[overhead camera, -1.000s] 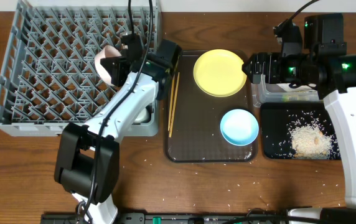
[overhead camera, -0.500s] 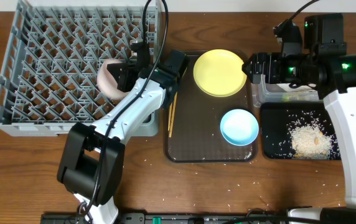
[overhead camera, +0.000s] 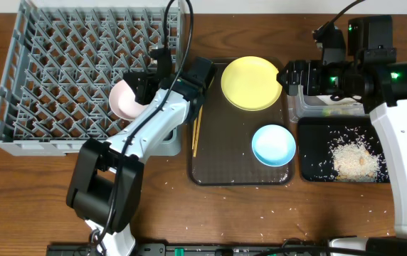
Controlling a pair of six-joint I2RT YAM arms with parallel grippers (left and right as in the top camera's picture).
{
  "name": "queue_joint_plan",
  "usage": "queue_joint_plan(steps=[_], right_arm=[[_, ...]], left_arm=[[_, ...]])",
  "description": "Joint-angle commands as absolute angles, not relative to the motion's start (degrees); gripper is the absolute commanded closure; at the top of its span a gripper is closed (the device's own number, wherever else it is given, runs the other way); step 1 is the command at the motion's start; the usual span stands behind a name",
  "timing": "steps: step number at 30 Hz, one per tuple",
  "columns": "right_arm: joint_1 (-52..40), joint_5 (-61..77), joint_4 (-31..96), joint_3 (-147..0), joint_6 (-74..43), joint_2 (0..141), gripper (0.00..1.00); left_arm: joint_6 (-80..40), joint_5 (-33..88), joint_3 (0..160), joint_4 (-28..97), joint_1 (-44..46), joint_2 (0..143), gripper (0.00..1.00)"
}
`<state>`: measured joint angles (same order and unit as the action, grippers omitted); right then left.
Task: Sort waste into correct bins and load items into the dishwasher
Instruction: 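Lower the pink bowl upright into the rack and open the left gripper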
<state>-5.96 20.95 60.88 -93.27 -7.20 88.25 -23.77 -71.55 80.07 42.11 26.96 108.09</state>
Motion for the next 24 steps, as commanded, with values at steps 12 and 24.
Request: queue_joint_plan(steps=[12, 24], right_arm=[[-6.1, 20.8, 60.9, -93.6, -7.2, 88.3, 0.01], [-6.1, 20.8, 60.9, -93.6, -7.2, 88.3, 0.01]], left_arm=[[-21.5, -14.4, 83.4, 44.4, 15.5, 84.8, 0.33], [-29.9, 8.6, 80.7, 54.9, -3.6, 86.9, 0.21]])
